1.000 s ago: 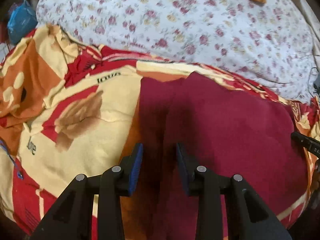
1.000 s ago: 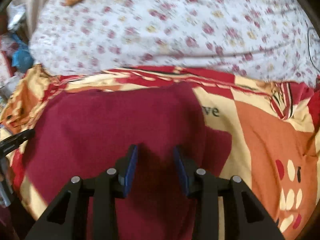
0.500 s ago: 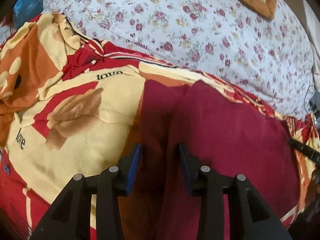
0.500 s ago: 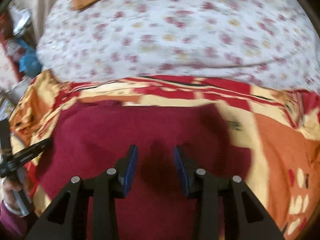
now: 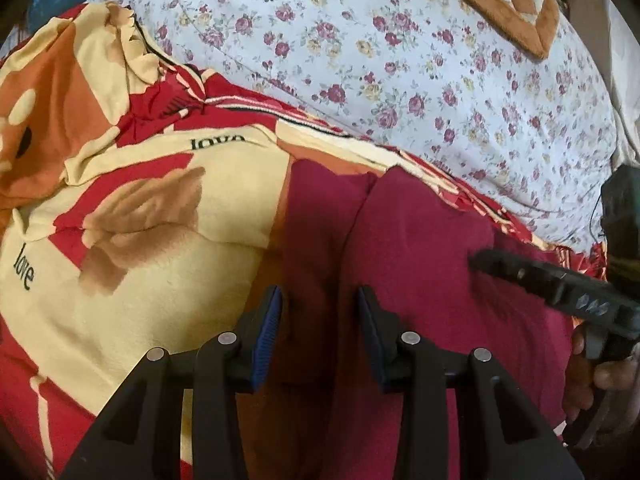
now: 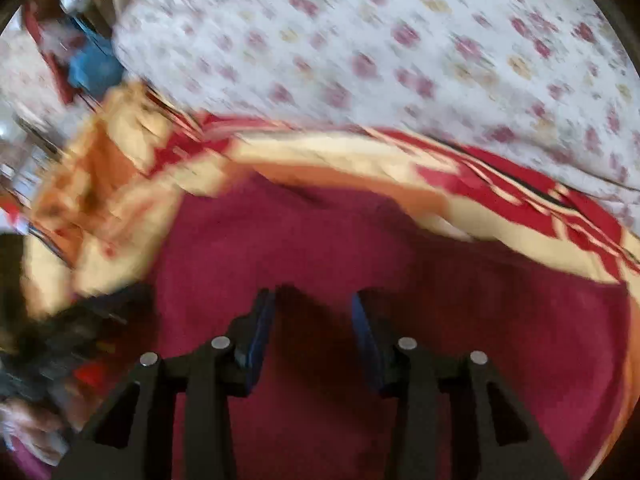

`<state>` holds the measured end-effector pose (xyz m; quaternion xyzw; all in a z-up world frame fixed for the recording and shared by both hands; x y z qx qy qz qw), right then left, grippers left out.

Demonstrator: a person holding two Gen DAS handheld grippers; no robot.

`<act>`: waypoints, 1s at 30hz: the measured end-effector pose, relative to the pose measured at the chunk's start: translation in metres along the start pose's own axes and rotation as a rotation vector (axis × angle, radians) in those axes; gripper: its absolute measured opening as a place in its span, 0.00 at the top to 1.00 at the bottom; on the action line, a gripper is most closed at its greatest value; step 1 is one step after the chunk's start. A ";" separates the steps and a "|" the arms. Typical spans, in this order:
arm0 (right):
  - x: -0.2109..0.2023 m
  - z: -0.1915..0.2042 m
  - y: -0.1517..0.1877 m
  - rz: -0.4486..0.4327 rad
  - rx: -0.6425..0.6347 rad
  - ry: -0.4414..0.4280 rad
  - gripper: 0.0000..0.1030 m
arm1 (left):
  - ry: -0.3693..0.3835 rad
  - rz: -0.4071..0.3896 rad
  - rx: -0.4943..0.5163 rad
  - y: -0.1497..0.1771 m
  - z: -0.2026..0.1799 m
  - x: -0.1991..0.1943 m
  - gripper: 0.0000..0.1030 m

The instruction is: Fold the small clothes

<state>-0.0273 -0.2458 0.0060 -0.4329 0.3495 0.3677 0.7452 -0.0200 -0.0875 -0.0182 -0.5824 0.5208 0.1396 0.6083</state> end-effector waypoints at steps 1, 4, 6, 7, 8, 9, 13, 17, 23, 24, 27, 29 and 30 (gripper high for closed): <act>-0.002 0.009 -0.003 -0.007 -0.009 -0.011 0.56 | -0.001 -0.005 0.005 -0.001 -0.001 -0.002 0.72; 0.011 0.045 -0.009 0.020 -0.052 -0.042 0.56 | -0.020 -0.026 0.039 -0.004 -0.003 -0.009 0.72; 0.025 0.059 -0.012 0.051 -0.048 -0.058 0.56 | -0.025 -0.038 0.053 -0.005 -0.002 -0.013 0.72; 0.035 0.067 -0.014 0.065 -0.044 -0.059 0.56 | -0.022 -0.041 0.056 -0.005 -0.001 -0.015 0.72; 0.040 0.068 -0.015 0.070 -0.041 -0.055 0.55 | -0.022 -0.041 0.056 -0.005 0.001 -0.016 0.72; 0.050 0.071 -0.017 0.081 -0.032 -0.050 0.51 | -0.024 -0.037 0.051 -0.005 0.004 -0.016 0.72; 0.081 0.075 -0.016 0.148 0.005 -0.038 0.28 | -0.009 -0.024 0.030 -0.005 0.011 -0.015 0.72; 0.077 0.069 -0.024 0.055 -0.060 0.050 0.91 | -0.001 -0.028 0.019 -0.006 0.013 -0.018 0.72; 0.061 0.083 -0.031 0.027 -0.062 -0.050 0.96 | 0.013 -0.050 -0.001 -0.010 0.014 -0.025 0.72; 0.059 0.089 -0.032 0.022 -0.070 -0.070 0.96 | 0.015 -0.054 -0.004 -0.011 0.014 -0.025 0.72; 0.063 0.099 -0.032 0.027 -0.082 -0.099 0.96 | 0.025 -0.065 -0.016 -0.013 0.015 -0.026 0.72; 0.079 0.095 -0.027 0.064 -0.067 -0.093 0.96 | 0.028 -0.061 -0.010 -0.013 0.013 -0.025 0.72; 0.085 0.090 -0.025 0.078 -0.053 -0.092 0.96 | 0.027 -0.058 0.001 -0.013 0.011 -0.023 0.72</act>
Point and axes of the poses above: each gripper's, at about its wrist camera, not at the fingertips, and x roughly the way its jaws point, z to its left, y to its underside, the point moved 9 cm from there along x, roughly the way its jaws point, and after that the axes turned 12 degrees about x, right-handed, at the moved point
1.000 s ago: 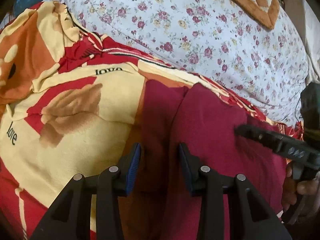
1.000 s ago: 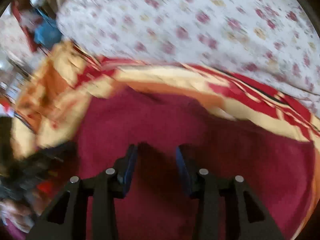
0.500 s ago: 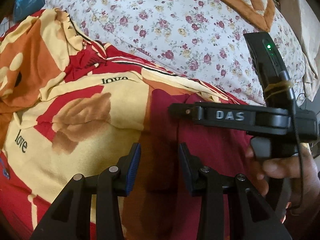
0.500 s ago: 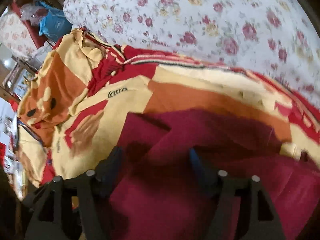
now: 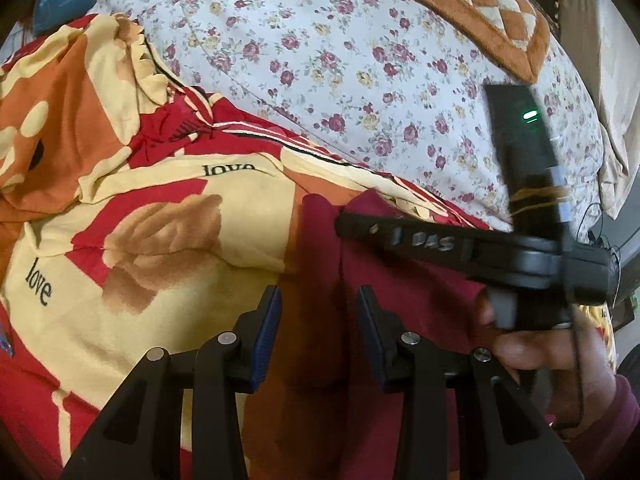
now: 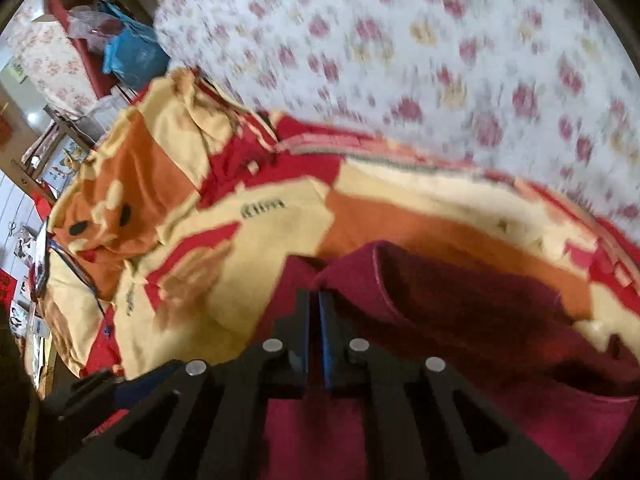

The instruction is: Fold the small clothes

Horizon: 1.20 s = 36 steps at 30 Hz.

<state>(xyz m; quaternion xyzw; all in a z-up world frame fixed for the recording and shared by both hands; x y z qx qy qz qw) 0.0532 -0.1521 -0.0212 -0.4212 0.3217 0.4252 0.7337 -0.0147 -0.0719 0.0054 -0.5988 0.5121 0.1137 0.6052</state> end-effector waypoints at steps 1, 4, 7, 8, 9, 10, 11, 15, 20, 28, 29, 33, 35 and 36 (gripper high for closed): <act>0.003 -0.005 0.002 0.008 0.017 -0.005 0.96 | 0.001 0.001 0.009 0.000 -0.002 0.001 0.72; -0.010 -0.013 0.000 -0.007 0.072 -0.055 0.86 | 0.007 0.003 0.023 0.000 -0.006 0.002 0.72; -0.036 -0.017 -0.001 -0.057 0.080 -0.079 0.75 | 0.002 0.007 0.029 0.001 -0.007 0.003 0.72; -0.040 -0.018 -0.001 -0.068 0.067 -0.070 0.75 | 0.000 0.009 0.030 0.001 -0.007 0.003 0.72; -0.043 -0.017 0.001 -0.074 0.040 -0.052 0.75 | -0.003 0.013 0.030 0.002 -0.007 0.004 0.72; -0.041 -0.018 0.004 -0.069 0.017 -0.025 0.75 | -0.006 0.017 0.030 0.003 -0.007 0.005 0.72; -0.037 -0.019 0.004 -0.062 0.003 0.003 0.75 | -0.008 0.020 0.030 0.003 -0.007 0.006 0.72; -0.010 -0.027 0.005 -0.045 -0.017 0.088 0.75 | -0.019 0.040 0.039 0.006 -0.007 0.011 0.72; 0.007 -0.035 -0.012 -0.068 0.009 0.124 0.75 | -0.020 0.071 0.044 0.009 -0.008 0.021 0.72; -0.052 -0.055 0.005 -0.116 0.023 0.104 0.73 | -0.025 0.081 0.057 0.012 -0.010 0.025 0.72; -0.060 -0.060 0.010 -0.121 0.021 0.113 0.73 | -0.025 0.082 0.055 0.012 -0.010 0.025 0.71; -0.084 -0.088 0.026 -0.148 0.026 0.156 0.68 | -0.023 0.087 0.040 0.013 -0.008 0.026 0.68; -0.080 -0.112 0.029 -0.139 0.049 0.227 0.66 | -0.019 0.093 0.031 0.013 -0.007 0.028 0.66; -0.073 -0.124 0.030 -0.121 0.070 0.254 0.66 | -0.017 0.095 0.024 0.014 -0.007 0.029 0.65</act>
Point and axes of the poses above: each gripper's, at about its wrist camera, not at the fingertips, and x roughly the way its jaws point, z to its left, y to its underside, the point moved 9 cm from there along x, roughly the way its jaws point, and after that the axes turned 12 degrees about x, right-handed, at the moved point
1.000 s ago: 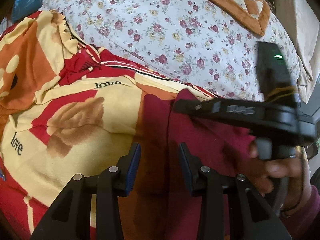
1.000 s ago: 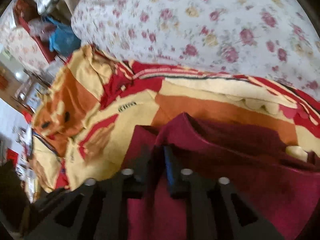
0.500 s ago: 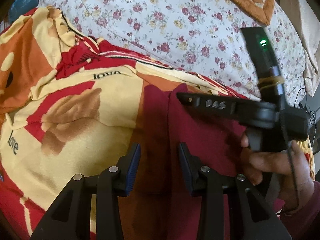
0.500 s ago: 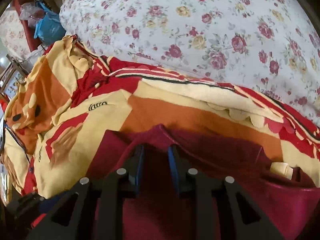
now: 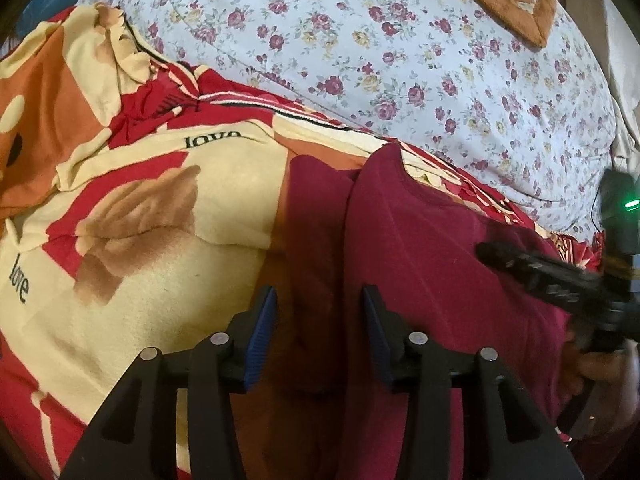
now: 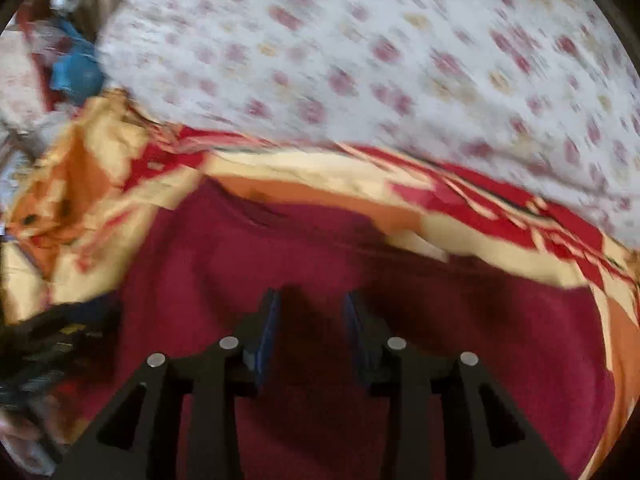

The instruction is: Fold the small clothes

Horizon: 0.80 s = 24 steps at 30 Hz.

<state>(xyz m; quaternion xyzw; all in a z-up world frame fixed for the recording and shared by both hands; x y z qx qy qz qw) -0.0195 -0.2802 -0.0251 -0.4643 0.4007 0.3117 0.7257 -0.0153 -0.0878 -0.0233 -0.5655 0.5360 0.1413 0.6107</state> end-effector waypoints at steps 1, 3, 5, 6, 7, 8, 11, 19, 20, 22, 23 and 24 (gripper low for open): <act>0.009 -0.007 0.000 0.010 0.022 -0.013 0.66 | 0.003 0.001 -0.006 0.000 0.001 0.000 0.63; 0.009 -0.014 -0.007 -0.016 0.050 -0.044 0.66 | 0.022 0.000 -0.023 0.000 0.003 0.000 0.63; 0.000 -0.017 -0.008 -0.015 0.095 -0.064 0.66 | 0.053 -0.007 -0.048 -0.001 0.004 -0.003 0.60; -0.007 -0.018 -0.007 -0.020 0.110 -0.083 0.65 | 0.076 -0.005 -0.056 -0.001 0.004 -0.003 0.57; -0.015 -0.018 -0.004 -0.022 0.113 -0.105 0.64 | 0.096 0.002 -0.060 -0.001 0.002 -0.003 0.54; -0.020 -0.018 0.000 -0.027 0.111 -0.114 0.64 | 0.118 0.007 -0.068 0.000 0.000 -0.002 0.54; -0.037 -0.027 0.011 -0.070 0.083 -0.105 0.59 | 0.123 0.017 -0.070 0.000 -0.002 0.001 0.54; -0.032 -0.069 0.018 -0.113 0.118 -0.052 0.58 | 0.067 0.016 -0.039 0.000 -0.003 0.006 0.53; -0.033 -0.068 0.017 -0.120 0.112 -0.045 0.58 | 0.064 0.015 -0.038 0.000 -0.003 0.006 0.53; -0.035 -0.063 0.016 -0.123 0.100 -0.025 0.58 | 0.062 0.014 -0.037 0.000 -0.003 0.006 0.53; -0.039 -0.060 0.016 -0.124 0.104 -0.039 0.58 | 0.063 0.015 -0.038 0.000 -0.003 0.006 0.53; -0.044 -0.055 0.015 -0.125 0.112 -0.071 0.58 | 0.063 0.015 -0.039 0.000 -0.003 0.006 0.53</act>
Point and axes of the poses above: each gripper's, at about its wrist camera, not at the fingertips, and x roughly the way its jaws point, z to its left, y to its underside, the point moved 9 cm from there along x, roughly the way its jaws point, and after that the axes turned 12 degrees about x, right-handed, at the moved point
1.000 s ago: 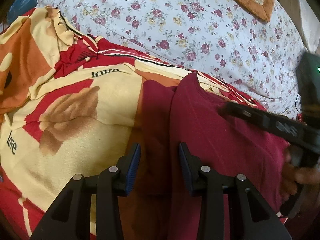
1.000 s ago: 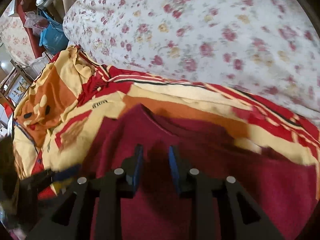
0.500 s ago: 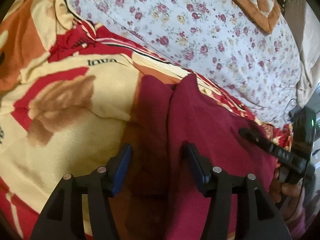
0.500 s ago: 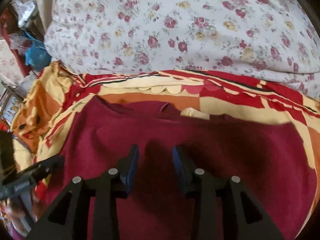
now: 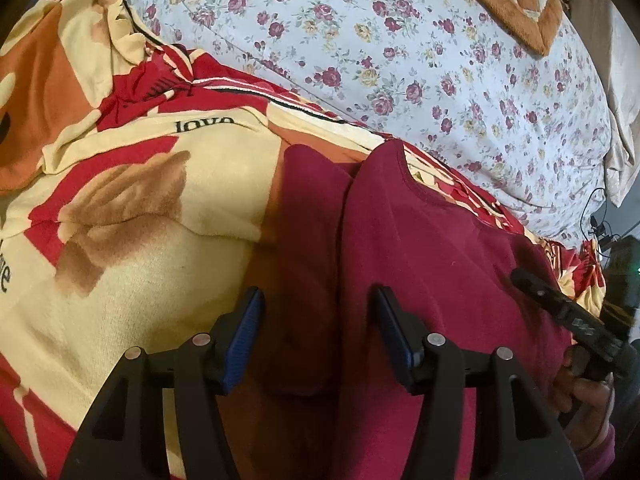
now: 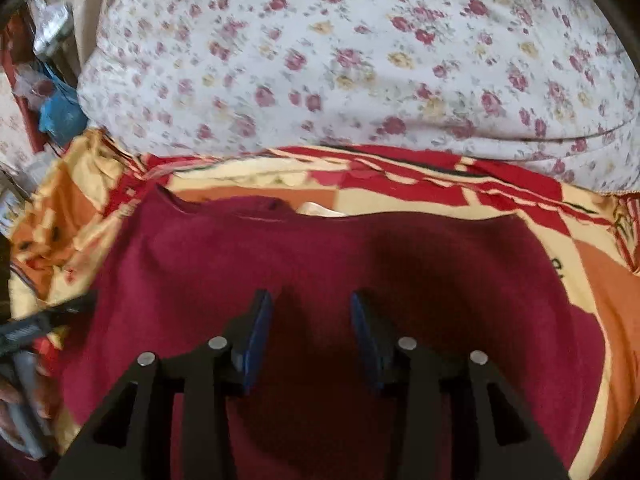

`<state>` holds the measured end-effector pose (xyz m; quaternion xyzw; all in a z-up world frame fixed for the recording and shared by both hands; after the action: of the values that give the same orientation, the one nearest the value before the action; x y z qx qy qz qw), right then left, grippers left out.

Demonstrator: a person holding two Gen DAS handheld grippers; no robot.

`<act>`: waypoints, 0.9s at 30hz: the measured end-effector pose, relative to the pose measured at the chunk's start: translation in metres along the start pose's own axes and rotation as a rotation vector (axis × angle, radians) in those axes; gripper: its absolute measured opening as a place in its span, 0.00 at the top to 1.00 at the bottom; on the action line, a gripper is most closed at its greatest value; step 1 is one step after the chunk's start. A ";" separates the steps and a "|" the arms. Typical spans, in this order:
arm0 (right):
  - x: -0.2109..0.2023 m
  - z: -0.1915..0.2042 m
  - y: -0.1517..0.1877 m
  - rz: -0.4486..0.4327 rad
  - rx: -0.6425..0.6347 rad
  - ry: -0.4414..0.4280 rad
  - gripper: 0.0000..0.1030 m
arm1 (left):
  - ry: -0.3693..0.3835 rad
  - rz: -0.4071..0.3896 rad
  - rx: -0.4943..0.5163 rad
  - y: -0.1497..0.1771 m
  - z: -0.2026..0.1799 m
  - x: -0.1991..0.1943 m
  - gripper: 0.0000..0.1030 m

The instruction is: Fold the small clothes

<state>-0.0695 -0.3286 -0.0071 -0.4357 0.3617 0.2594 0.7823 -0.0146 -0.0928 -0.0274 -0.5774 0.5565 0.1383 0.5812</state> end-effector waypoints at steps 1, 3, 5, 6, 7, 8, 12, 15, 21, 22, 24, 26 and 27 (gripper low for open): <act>-0.005 0.008 0.000 0.001 0.011 -0.043 0.58 | 0.000 0.000 -0.001 0.000 0.000 0.000 0.53; -0.009 0.019 0.001 0.005 0.006 -0.090 0.58 | 0.001 0.001 -0.004 0.000 0.000 0.000 0.52; -0.006 0.027 0.004 0.025 0.001 -0.108 0.58 | 0.002 0.002 -0.005 0.000 0.000 0.000 0.52; -0.001 0.028 0.005 0.037 0.004 -0.105 0.58 | 0.003 0.002 -0.005 0.000 0.000 0.001 0.52; 0.007 0.026 0.008 0.050 0.008 -0.091 0.58 | 0.004 0.003 -0.007 0.000 0.000 0.001 0.52; 0.012 0.024 0.009 0.055 0.012 -0.082 0.58 | 0.008 0.004 -0.010 0.000 0.000 0.001 0.52; 0.013 0.020 0.011 0.041 0.029 -0.096 0.58 | 0.046 0.004 -0.050 -0.001 0.004 -0.001 0.52; 0.003 0.026 0.012 0.040 0.030 -0.139 0.57 | 0.073 -0.002 -0.097 -0.003 0.008 -0.002 0.52; 0.012 0.026 0.019 0.022 -0.011 -0.146 0.49 | 0.037 -0.009 -0.094 -0.003 0.012 -0.002 0.52; 0.012 0.028 0.020 0.017 -0.024 -0.139 0.47 | 0.032 -0.008 -0.091 -0.003 0.012 -0.001 0.51; 0.013 0.031 0.021 0.017 -0.043 -0.139 0.42 | 0.016 -0.006 -0.076 -0.003 0.010 0.001 0.50; 0.013 0.032 0.022 0.014 -0.052 -0.145 0.40 | 0.003 -0.006 -0.063 -0.003 0.008 0.002 0.49; 0.013 0.032 0.022 0.011 -0.050 -0.152 0.40 | 0.001 -0.007 -0.061 -0.003 0.008 0.002 0.49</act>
<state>-0.0669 -0.2890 -0.0170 -0.4320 0.2971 0.3050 0.7950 -0.0078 -0.0874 -0.0300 -0.5969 0.5505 0.1529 0.5633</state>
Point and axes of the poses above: each gripper's, at about its wrist camera, not at the fingertips, and x roughly the way its jaws point, z to its left, y to its underside, the point moved 9 cm from there along x, roughly the way its jaws point, and after that the axes turned 12 degrees about x, right-handed, at the moved point
